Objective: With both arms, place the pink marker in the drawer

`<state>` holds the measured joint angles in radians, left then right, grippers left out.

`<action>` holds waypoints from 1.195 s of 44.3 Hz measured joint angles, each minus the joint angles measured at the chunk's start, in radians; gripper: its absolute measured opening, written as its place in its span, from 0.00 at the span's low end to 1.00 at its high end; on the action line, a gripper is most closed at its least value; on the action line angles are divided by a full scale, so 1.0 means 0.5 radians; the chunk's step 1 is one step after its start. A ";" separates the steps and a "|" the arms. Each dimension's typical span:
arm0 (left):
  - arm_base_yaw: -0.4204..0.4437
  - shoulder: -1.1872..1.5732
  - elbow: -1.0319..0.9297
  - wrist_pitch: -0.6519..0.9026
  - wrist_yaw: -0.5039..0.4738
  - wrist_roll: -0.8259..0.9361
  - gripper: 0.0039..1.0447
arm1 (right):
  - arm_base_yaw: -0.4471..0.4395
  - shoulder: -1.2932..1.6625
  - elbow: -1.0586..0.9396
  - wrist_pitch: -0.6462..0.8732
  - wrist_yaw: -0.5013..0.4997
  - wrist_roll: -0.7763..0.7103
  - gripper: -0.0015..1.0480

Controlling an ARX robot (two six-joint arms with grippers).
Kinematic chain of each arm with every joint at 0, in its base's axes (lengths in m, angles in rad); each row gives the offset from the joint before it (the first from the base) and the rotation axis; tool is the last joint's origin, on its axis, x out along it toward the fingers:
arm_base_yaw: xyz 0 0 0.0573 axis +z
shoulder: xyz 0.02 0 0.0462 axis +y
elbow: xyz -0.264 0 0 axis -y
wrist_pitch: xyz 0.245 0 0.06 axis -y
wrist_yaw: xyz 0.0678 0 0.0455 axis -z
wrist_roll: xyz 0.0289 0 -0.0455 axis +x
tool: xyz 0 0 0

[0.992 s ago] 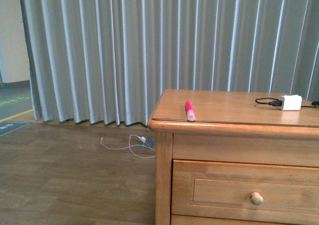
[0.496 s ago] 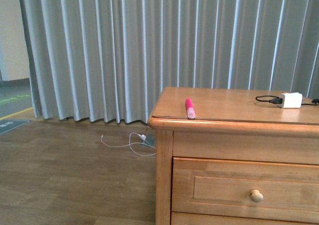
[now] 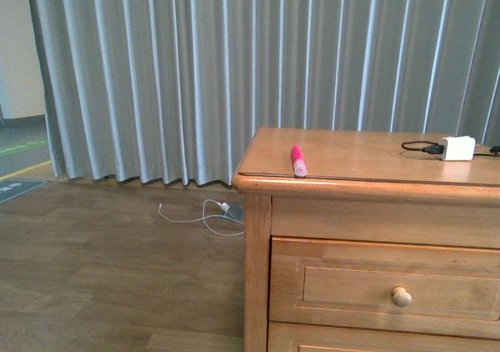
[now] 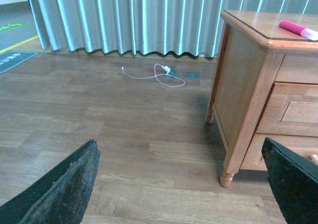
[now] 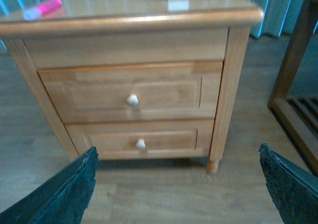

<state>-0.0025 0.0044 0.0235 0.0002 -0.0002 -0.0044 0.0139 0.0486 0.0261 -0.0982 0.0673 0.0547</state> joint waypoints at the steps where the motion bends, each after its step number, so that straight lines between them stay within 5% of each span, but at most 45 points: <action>1: 0.000 0.000 0.000 0.000 0.000 0.000 0.94 | -0.001 0.039 0.000 -0.028 0.000 0.023 0.92; 8: 0.000 0.000 0.000 0.000 0.000 0.000 0.94 | 0.102 0.367 0.063 0.049 0.080 0.091 0.92; 19: 0.000 0.000 0.000 0.000 0.000 0.000 0.94 | 0.366 1.383 0.219 0.755 0.195 0.117 0.92; 28: 0.000 0.000 0.000 0.000 0.000 0.000 0.94 | 0.407 2.296 0.571 1.135 0.186 0.123 0.92; 53: 0.000 0.000 0.000 0.000 0.001 0.000 0.94 | 0.468 3.597 1.382 1.581 0.278 0.090 0.92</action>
<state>-0.0025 0.0044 0.0235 0.0002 0.0002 -0.0044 0.2478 1.8473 0.7170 0.6922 0.2062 0.0998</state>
